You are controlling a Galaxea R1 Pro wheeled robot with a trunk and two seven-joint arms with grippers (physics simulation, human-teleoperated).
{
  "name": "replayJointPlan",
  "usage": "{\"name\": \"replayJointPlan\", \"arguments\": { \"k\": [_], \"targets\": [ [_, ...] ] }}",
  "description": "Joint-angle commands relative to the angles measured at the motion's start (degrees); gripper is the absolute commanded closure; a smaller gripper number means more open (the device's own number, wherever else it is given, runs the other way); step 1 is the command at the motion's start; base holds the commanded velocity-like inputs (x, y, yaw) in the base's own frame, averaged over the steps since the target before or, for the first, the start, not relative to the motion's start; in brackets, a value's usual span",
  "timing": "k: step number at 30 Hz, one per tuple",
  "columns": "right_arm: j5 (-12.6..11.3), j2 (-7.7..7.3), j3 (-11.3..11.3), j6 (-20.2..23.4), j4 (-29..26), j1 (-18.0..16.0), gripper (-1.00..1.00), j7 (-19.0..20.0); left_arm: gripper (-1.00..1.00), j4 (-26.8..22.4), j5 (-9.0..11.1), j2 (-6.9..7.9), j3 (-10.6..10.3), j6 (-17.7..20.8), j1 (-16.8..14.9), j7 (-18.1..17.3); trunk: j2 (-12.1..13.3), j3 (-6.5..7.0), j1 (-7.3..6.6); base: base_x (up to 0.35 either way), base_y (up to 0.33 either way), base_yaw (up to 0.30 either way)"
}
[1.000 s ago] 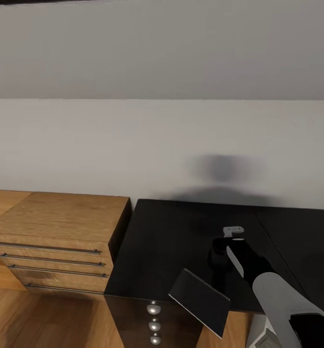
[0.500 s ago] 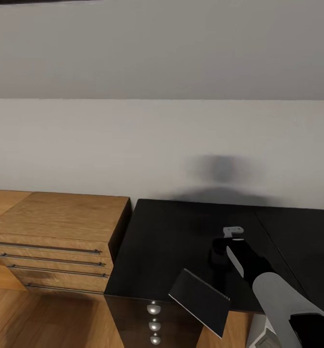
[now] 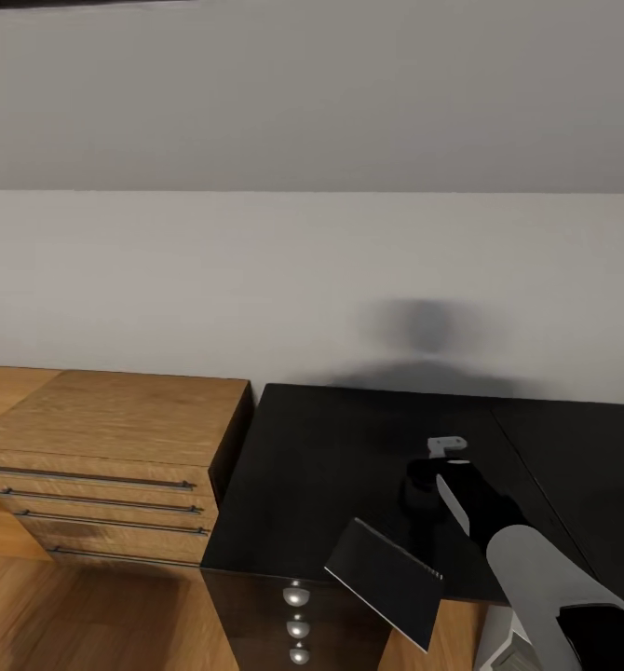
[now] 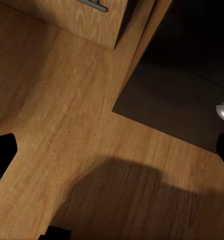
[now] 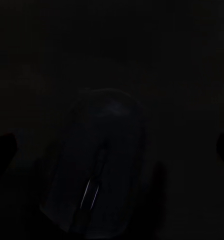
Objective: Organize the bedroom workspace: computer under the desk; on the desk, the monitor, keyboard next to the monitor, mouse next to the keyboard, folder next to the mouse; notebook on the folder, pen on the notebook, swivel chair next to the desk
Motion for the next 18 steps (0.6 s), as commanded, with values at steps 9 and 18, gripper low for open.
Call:
{"name": "replayJointPlan", "arguments": {
  "k": [9,18],
  "targets": [
    [-0.19,-0.15,0.47,0.3,-0.12,-0.03,-1.0,0.14,-1.0,0.02,0.2,0.0,0.44,-0.05,-0.03,-0.57,-0.03,-0.06,0.0,0.0,0.0,0.0],
    [-0.17,-0.15,0.43,0.3,-0.12,-0.03,-1.0,0.14,-1.0,0.02,0.2,-0.07,0.51,-0.04,-0.03,-0.43,-1.64,-0.78,0.88,0.0,0.0,0.0]
  ]
}}
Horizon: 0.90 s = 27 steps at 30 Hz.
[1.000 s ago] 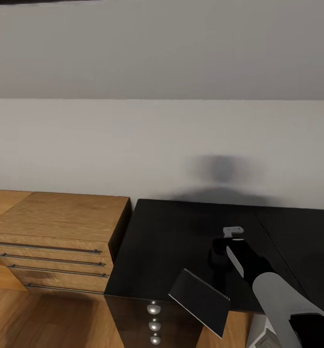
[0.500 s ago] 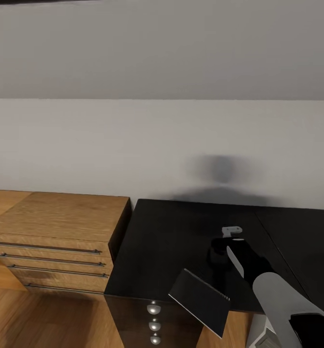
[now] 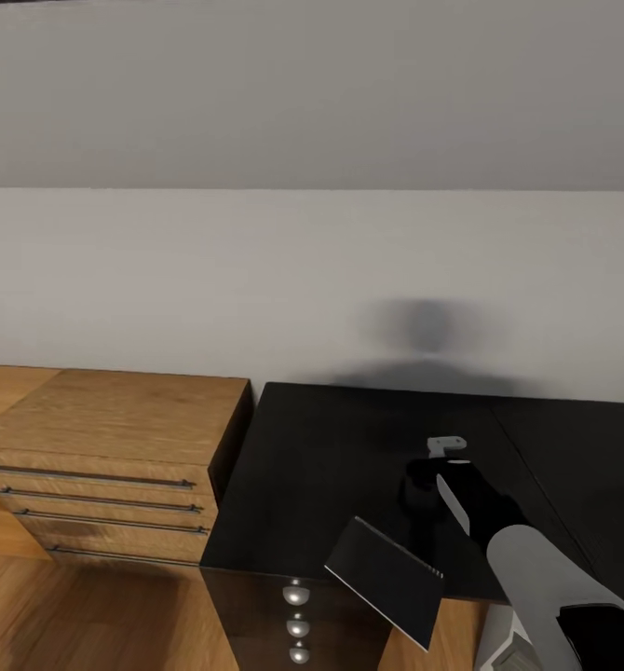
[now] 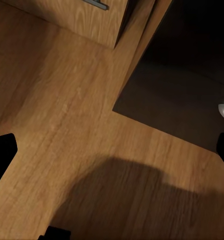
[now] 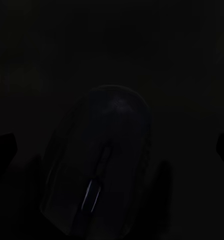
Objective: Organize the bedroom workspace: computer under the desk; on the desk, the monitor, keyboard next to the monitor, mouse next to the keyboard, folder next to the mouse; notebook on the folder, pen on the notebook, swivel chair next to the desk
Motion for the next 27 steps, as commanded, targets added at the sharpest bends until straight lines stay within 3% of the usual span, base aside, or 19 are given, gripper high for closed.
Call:
{"name": "replayJointPlan", "arguments": {
  "k": [1,11,18,27],
  "targets": [
    [-0.19,-0.06,0.47,0.35,-0.1,-0.03,-1.0,-0.27,-1.0,0.02,0.26,-0.01,0.45,-0.05,-0.03,-0.55,-0.45,-0.24,0.22,0.0,0.0,0.0],
    [-0.2,0.01,0.52,0.43,-0.06,-0.03,-1.0,-0.27,-1.0,0.02,0.26,0.05,0.46,-0.01,-0.03,-0.6,-1.25,-0.6,0.66,0.0,0.0,0.0],
    [-0.2,0.01,0.54,0.44,-0.02,-0.03,-1.0,-0.2,-1.0,0.02,0.26,0.06,0.43,-0.03,-0.03,-0.54,-4.06,-1.86,2.2,0.0,0.0,0.0],
    [-0.12,-0.07,0.5,0.44,-0.01,-0.03,-1.0,-0.18,-1.0,0.02,0.26,0.06,0.38,-0.01,-0.03,-0.53,-4.06,-1.86,2.2,0.0,0.0,0.0]
  ]
}}
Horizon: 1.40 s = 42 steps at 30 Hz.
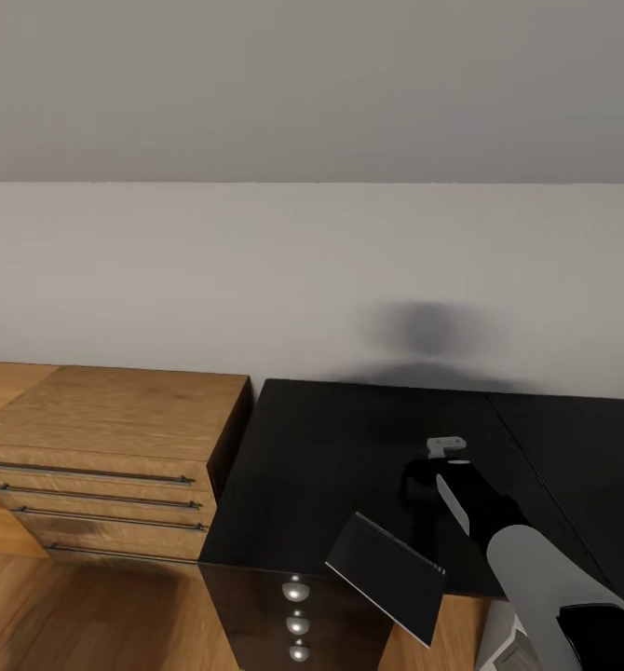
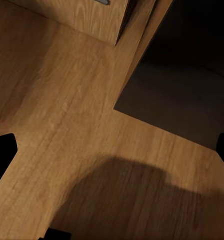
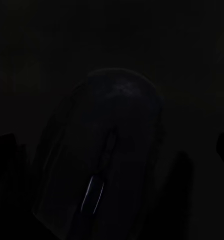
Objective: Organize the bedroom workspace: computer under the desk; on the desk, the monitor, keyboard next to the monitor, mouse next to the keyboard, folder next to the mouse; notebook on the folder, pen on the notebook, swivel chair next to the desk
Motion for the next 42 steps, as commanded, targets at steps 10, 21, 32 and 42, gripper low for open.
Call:
{"name": "replayJointPlan", "arguments": {
  "k": [10,21,32,42],
  "targets": [
    [-0.17,-0.09,0.45,0.35,-0.1,-0.02,-1.0,-0.26,-1.0,0.02,0.26,0.0,0.46,-0.09,-0.03,-0.56,-2.04,-0.95,1.1,0.0,0.0,0.0],
    [-0.08,-0.15,0.45,0.27,0.37,-0.02,1.0,-0.34,-1.0,0.02,0.26,0.0,0.45,-0.05,-0.03,-0.56,-2.04,-0.95,1.1,0.0,0.0,0.0],
    [-0.14,-0.25,0.45,0.26,0.49,-0.02,1.0,-0.26,-1.0,0.02,0.26,0.0,0.45,-0.07,-0.03,-0.63,-2.04,-0.95,1.1,0.0,0.0,0.0],
    [-0.08,-0.26,0.45,0.26,0.36,-0.02,1.0,-0.39,-1.0,0.02,0.26,0.0,0.45,-0.09,-0.03,-0.77,-2.04,-0.95,1.1,0.0,0.0,0.0]
  ]
}}
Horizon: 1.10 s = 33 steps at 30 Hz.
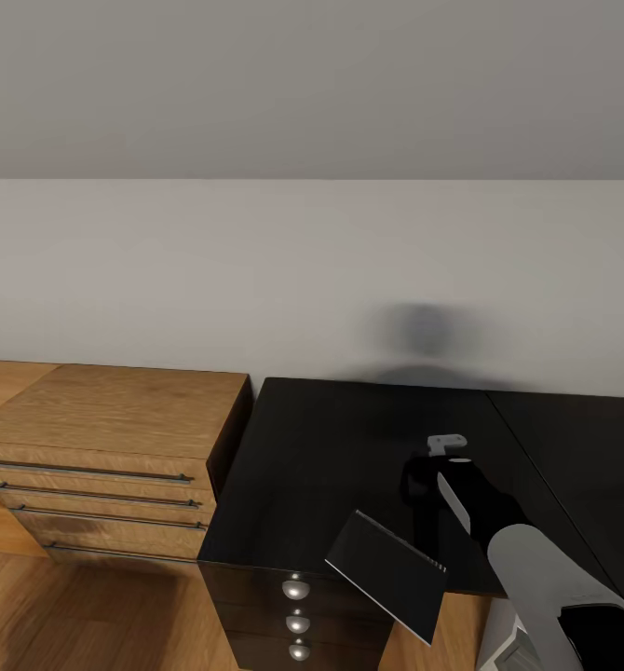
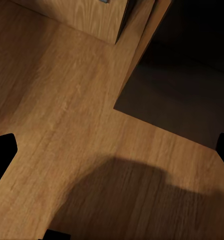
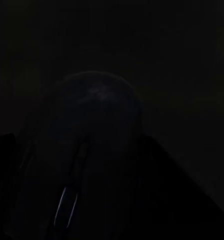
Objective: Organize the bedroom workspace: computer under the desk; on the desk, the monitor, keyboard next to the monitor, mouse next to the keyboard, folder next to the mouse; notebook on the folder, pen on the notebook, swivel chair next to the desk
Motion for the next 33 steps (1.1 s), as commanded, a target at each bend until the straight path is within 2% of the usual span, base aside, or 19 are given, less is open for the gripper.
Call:
{"name": "replayJointPlan", "arguments": {
  "k": [1,3,10,13,17,19,20,23,27,33],
  "targets": [
    [-0.01,-0.09,0.45,0.43,1.03,0.01,1.0,-0.42,-1.0,0.02,0.26,0.0,0.45,-0.05,-0.03,-0.56,-0.02,-0.07,0.0,0.0,0.0,0.0],
    [-0.01,-0.09,0.44,0.46,0.99,0.01,1.0,-0.48,-1.0,0.02,0.26,0.01,0.45,-0.05,-0.03,-0.55,-0.02,-0.07,0.0,0.0,0.0,0.0],
    [-0.01,-0.16,0.29,0.61,0.87,0.01,1.0,-0.53,-1.0,0.02,0.26,0.07,0.36,-0.05,-0.03,-0.54,2.79,1.19,-1.53,0.0,0.0,0.0],
    [-0.01,-0.23,-0.49,0.78,0.85,0.01,1.0,-0.54,-1.0,0.02,0.26,0.08,0.39,-0.05,-0.03,-0.58,3.99,1.73,-2.19,0.0,0.0,0.0],
    [-0.07,-0.24,-4.57,1.01,0.66,0.01,1.0,-0.55,-1.0,0.02,0.3,0.08,0.43,-0.05,-0.03,-0.52,5.6,2.45,-3.07,0.0,0.0,0.0],
    [-0.05,-0.14,-8.63,1.47,-0.21,0.01,1.0,-0.61,-1.0,0.02,0.28,0.03,0.47,-0.02,-0.03,-0.48,6.4,2.81,-3.51,0.0,0.0,0.0],
    [-0.04,-0.06,-10.66,2.24,-1.04,0.01,1.0,-0.64,-1.0,0.02,0.27,0.02,0.49,0.0,-0.03,-0.47,6.8,2.99,-3.73,0.0,0.0,0.0],
    [-0.02,0.0,-13.88,6.14,-3.82,0.01,1.0,-0.68,-1.0,0.02,0.21,-0.03,0.52,0.03,-0.03,-0.46,8.0,3.53,-4.39,0.0,0.0,0.0],
    [-0.01,0.0,-15.26,10.59,-8.98,0.07,1.0,-0.7,-1.0,0.02,0.18,-0.04,0.51,0.27,-0.03,-0.39,9.61,4.24,-5.27,0.0,0.0,0.0],
    [0.0,0.13,-15.48,11.25,-10.65,0.17,1.0,-0.7,-1.0,0.02,0.29,0.09,0.5,0.38,-0.03,-0.24,12.01,5.32,-6.58,0.0,0.0,0.0]
  ]
}}
